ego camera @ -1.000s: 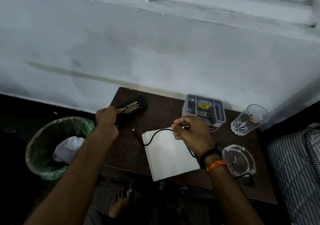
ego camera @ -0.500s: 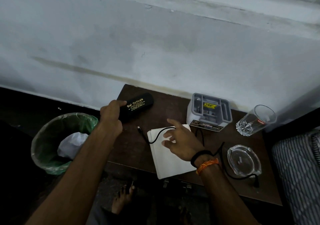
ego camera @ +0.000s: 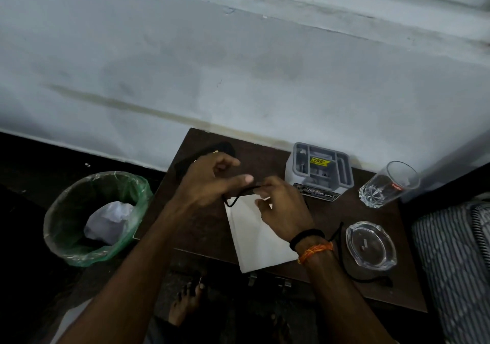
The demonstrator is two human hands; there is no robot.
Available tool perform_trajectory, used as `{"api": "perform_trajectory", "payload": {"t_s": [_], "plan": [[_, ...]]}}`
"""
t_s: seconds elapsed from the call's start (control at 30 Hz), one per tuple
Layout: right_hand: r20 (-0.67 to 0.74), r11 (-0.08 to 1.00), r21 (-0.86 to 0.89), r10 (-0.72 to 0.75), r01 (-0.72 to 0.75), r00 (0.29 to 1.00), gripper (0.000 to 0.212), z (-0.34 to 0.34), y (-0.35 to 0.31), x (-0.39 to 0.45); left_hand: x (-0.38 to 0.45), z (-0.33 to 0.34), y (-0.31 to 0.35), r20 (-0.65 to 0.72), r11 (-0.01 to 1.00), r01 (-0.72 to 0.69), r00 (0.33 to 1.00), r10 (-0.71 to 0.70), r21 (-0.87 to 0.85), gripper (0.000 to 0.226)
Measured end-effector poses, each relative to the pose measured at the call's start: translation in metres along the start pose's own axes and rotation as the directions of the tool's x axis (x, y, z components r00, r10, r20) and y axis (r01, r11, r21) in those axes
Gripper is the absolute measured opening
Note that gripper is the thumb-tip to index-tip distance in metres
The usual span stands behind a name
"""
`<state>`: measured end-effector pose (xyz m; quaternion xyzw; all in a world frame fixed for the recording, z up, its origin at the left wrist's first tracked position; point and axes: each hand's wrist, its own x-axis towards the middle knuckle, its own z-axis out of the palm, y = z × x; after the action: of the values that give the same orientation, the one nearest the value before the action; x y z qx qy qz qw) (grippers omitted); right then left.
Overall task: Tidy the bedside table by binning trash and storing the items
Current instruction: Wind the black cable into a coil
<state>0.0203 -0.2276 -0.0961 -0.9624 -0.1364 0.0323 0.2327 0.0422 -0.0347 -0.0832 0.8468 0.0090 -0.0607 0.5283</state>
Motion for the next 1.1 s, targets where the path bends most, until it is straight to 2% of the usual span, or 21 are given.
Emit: {"api": "perform_trajectory", "payload": {"t_s": [0.1,0.2,0.27,0.37,0.43,0.5,0.57,0.63,0.7,0.77,0.87,0.97,1.1], "plan": [[-0.133,0.996,0.082,-0.022,0.033,0.991,0.026,-0.008,-0.001,-0.004,-0.001,0.005,0.002,0.144,0.987,-0.083,0.988,0.063,0.138,0.058],[-0.245,0.98,0.195,0.016,0.033,0.969,0.026,-0.016,-0.001,-0.008,-0.001,0.008,0.002,0.197,0.939,-0.195,0.97,0.142,0.282,0.041],[-0.33,0.974,0.222,0.028,0.048,0.943,0.026,-0.021,0.0,-0.012,-0.002,0.01,0.007,0.194,0.937,-0.245,0.961,0.199,0.248,0.022],[-0.45,0.973,0.22,0.032,0.075,0.893,0.027,-0.028,0.004,-0.016,-0.004,0.016,0.015,0.156,0.93,-0.316,0.944,0.289,0.19,0.028],[-0.533,0.98,0.183,0.031,0.079,0.845,0.026,-0.031,0.006,-0.017,-0.007,0.021,0.018,0.139,0.941,-0.325,0.94,0.31,0.097,0.031],[-0.635,0.99,0.115,0.015,0.076,0.772,0.026,-0.034,0.007,-0.017,-0.007,0.025,0.023,0.164,0.956,-0.287,0.942,0.294,-0.066,0.032],[-0.714,0.995,0.081,0.02,0.054,0.699,0.027,-0.039,0.01,-0.017,-0.008,0.03,0.03,0.252,0.934,-0.203,0.926,0.281,-0.293,0.03],[-0.75,0.995,0.091,0.042,0.04,0.66,0.029,-0.043,0.014,-0.018,-0.009,0.035,0.036,0.344,0.876,-0.123,0.887,0.308,-0.466,0.026],[-0.733,0.987,0.15,0.073,0.056,0.677,0.032,-0.043,0.013,-0.018,-0.014,0.042,0.041,0.414,0.789,-0.023,0.841,0.348,-0.614,0.02],[-0.689,0.972,0.216,0.085,0.092,0.72,0.034,-0.041,0.01,-0.017,-0.018,0.046,0.044,0.442,0.631,0.111,0.805,0.396,-0.768,0.013],[-0.627,0.936,0.325,0.108,0.133,0.772,0.028,-0.039,0.006,-0.016,-0.02,0.05,0.05,0.404,0.426,0.208,0.799,0.446,-0.88,0.023],[-0.548,0.883,0.452,0.16,0.13,0.821,0.029,-0.037,0.006,-0.015,-0.018,0.051,0.053,0.359,0.351,0.2,0.801,0.479,-0.915,0.045],[-0.379,0.787,0.607,0.171,0.105,0.91,0.047,-0.036,0.006,-0.014,-0.015,0.049,0.05,0.279,0.329,0.126,0.836,0.472,-0.936,0.057]]}}
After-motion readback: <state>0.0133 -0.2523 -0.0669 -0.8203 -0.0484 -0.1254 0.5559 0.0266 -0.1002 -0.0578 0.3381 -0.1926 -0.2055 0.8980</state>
